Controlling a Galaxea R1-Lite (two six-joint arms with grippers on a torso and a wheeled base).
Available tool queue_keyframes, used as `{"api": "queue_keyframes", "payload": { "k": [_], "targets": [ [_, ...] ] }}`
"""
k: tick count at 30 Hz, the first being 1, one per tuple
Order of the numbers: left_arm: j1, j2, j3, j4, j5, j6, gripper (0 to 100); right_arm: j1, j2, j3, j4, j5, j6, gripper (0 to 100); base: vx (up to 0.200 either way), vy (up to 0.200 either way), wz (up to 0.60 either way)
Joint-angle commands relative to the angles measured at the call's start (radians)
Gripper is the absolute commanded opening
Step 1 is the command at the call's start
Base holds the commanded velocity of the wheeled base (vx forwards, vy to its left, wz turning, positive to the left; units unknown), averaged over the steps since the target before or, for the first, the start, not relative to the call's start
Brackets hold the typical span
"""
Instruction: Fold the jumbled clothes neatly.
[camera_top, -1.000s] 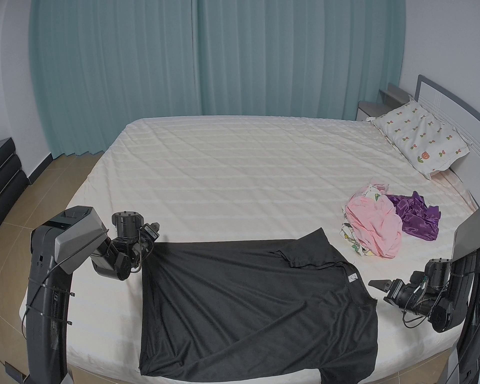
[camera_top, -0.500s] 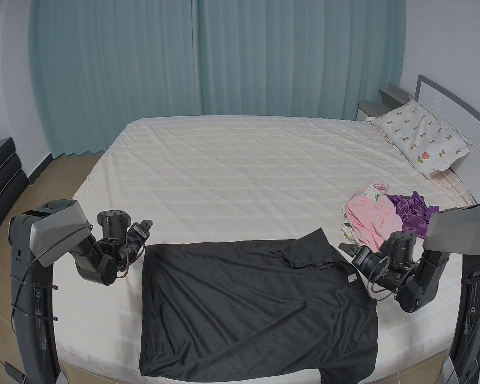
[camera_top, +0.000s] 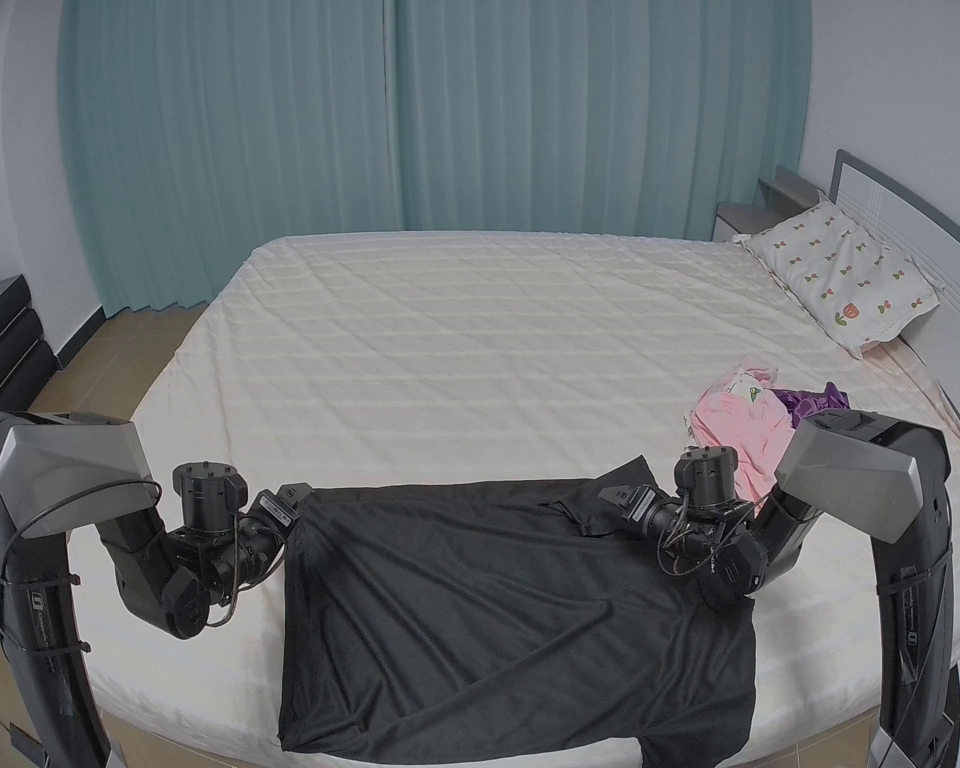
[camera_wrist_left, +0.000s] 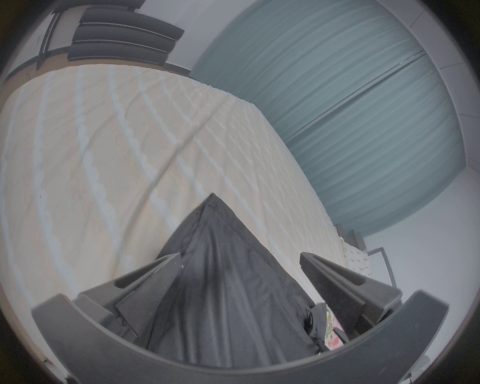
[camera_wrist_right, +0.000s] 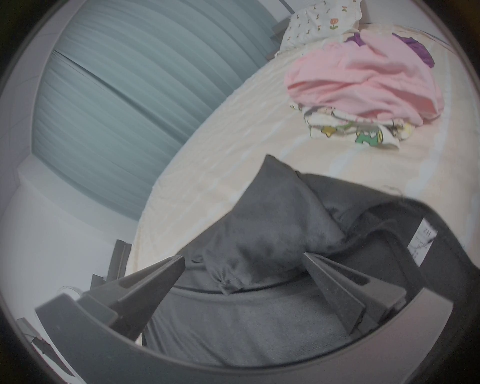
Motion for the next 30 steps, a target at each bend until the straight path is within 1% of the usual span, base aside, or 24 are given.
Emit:
{"api": "queue_keyframes", "payload": {
  "k": [1,6,9,10,12,18,23,26,27,28,29,30],
  "targets": [
    [-0.014,0.012,0.047,-0.026,0.000,-0.009,100,0.006,0.036,-0.081,0.064,-0.005,0.005,100,0.000,0.000,0.00],
    [-0.014,0.020,0.063,-0.028,0.000,-0.009,100,0.006,0.019,-0.079,0.094,-0.022,0.001,100,0.000,0.000,0.00],
    [-0.014,0.021,0.064,-0.028,0.000,-0.009,100,0.006,0.007,-0.084,0.149,-0.023,0.001,100,0.000,0.000,0.00],
    [-0.014,0.023,0.063,-0.028,0.000,-0.009,100,0.003,-0.020,-0.093,0.198,-0.023,0.001,100,0.000,0.000,0.00],
    [-0.014,0.023,0.064,-0.028,0.000,-0.009,100,0.001,-0.030,-0.099,0.236,-0.022,0.001,100,0.000,0.000,0.00],
    [-0.014,0.030,0.063,-0.028,0.001,-0.007,100,0.000,0.030,-0.179,0.249,-0.040,-0.008,100,0.000,0.000,0.00],
    [-0.010,0.030,0.061,-0.028,0.001,-0.009,100,0.001,0.088,-0.300,0.238,-0.040,-0.001,100,0.000,0.000,0.00],
    [-0.008,0.033,0.061,-0.028,0.001,-0.009,100,0.000,0.119,-0.406,0.215,-0.042,0.041,100,0.000,0.000,0.00],
    [-0.008,0.035,0.061,-0.028,0.001,-0.009,100,-0.002,0.125,-0.432,0.201,-0.045,0.061,100,0.000,0.000,0.00],
    [-0.008,0.035,0.061,-0.028,0.001,-0.009,100,-0.002,0.125,-0.432,0.201,-0.045,0.061,100,0.000,0.000,0.00],
    [-0.007,0.037,0.061,-0.028,0.001,-0.009,100,-0.011,0.151,-0.486,0.144,-0.066,0.102,100,0.000,0.000,0.00],
    [-0.007,0.037,0.061,-0.029,0.001,-0.010,100,-0.019,0.165,-0.507,0.109,-0.077,0.104,100,0.000,0.000,0.00]
  ]
}}
